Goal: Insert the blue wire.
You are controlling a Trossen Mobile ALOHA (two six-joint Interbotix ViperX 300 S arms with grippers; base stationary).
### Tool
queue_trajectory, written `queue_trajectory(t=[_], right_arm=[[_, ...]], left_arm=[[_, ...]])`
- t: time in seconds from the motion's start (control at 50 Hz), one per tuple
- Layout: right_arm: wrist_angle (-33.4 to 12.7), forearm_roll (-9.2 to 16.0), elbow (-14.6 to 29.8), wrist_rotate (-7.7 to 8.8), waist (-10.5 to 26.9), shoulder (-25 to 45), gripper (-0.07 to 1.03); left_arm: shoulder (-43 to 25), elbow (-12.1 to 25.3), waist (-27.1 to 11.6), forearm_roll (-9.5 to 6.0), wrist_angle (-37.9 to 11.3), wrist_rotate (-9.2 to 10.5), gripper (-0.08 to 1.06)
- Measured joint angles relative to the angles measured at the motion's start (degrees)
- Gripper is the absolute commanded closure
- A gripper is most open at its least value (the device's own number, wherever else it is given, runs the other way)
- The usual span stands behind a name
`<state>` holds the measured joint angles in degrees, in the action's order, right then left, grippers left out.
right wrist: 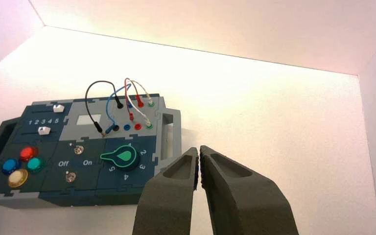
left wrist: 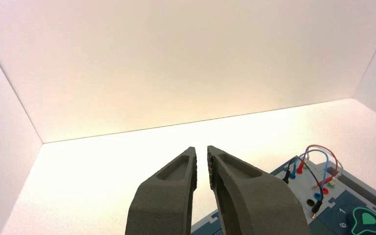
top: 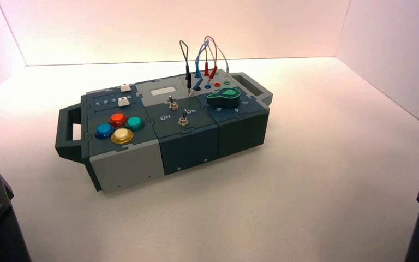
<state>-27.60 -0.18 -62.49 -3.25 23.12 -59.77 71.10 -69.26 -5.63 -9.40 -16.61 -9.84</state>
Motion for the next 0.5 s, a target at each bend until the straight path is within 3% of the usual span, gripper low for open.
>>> queue_trajectory(t=[0.34,0.5], right_arm=[[-0.18,0.09,-0.09,0.00,1.58,0.00,0.92],[-0.18,1.41,-0.09,0.00,7.65,1.67,0.89]], left_arm=[[0.00,0.09,0.09,0.00,-0.35,0.18,0.83],[0.00,0.00,0.00,-0.09,-0.35,0.62,0.83]])
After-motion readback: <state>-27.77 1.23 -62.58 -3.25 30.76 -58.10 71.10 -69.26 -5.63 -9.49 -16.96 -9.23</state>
